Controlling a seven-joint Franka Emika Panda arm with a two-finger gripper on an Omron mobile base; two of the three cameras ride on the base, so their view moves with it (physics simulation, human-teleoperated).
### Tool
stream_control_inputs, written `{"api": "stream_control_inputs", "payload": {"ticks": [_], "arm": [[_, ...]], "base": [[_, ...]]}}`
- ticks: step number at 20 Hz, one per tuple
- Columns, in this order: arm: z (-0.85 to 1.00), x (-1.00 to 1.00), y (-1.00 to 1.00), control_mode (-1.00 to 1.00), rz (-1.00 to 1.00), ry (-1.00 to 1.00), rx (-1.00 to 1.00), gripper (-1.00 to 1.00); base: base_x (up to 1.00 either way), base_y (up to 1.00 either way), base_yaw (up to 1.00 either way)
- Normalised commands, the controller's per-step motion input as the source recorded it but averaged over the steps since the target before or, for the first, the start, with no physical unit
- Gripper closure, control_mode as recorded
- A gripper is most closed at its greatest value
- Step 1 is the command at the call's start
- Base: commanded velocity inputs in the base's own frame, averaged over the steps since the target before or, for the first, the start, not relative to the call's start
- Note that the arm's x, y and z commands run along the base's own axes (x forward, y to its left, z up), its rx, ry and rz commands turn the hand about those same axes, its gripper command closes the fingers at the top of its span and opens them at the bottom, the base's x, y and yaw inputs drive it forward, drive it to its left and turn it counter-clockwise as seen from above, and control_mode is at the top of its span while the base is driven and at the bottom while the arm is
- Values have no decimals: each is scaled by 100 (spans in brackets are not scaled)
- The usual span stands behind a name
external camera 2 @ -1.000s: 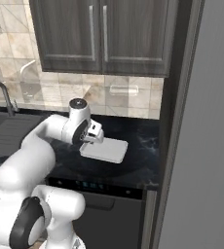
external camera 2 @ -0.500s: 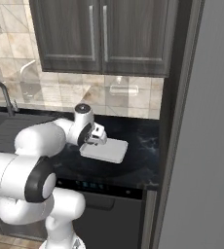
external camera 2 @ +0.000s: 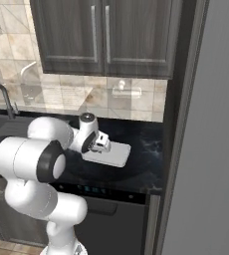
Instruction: Take the garlic and eggplant out of the freezer and place them in the tupperware container on the counter. Then put the tupperware containing the vegetables back in the freezer.
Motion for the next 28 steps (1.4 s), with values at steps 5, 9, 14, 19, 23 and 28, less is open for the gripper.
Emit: {"api": "stream_control_inputs", "payload": {"ticks": [5,9,14,19,23,28], "arm": [[-29,2,0,-100,-1,0,0,100],[-20,13,0,-100,0,0,0,100],[-5,22,0,-100,0,0,0,100],[-2,22,0,-100,0,0,0,100],[-1,8,0,-100,0,0,0,-100],[0,-25,0,-100,0,-1,0,-100]], "base": [[0,0,0],[0,0,0],[0,0,0],[0,0,0],[0,0,0],[0,0,0]]}}
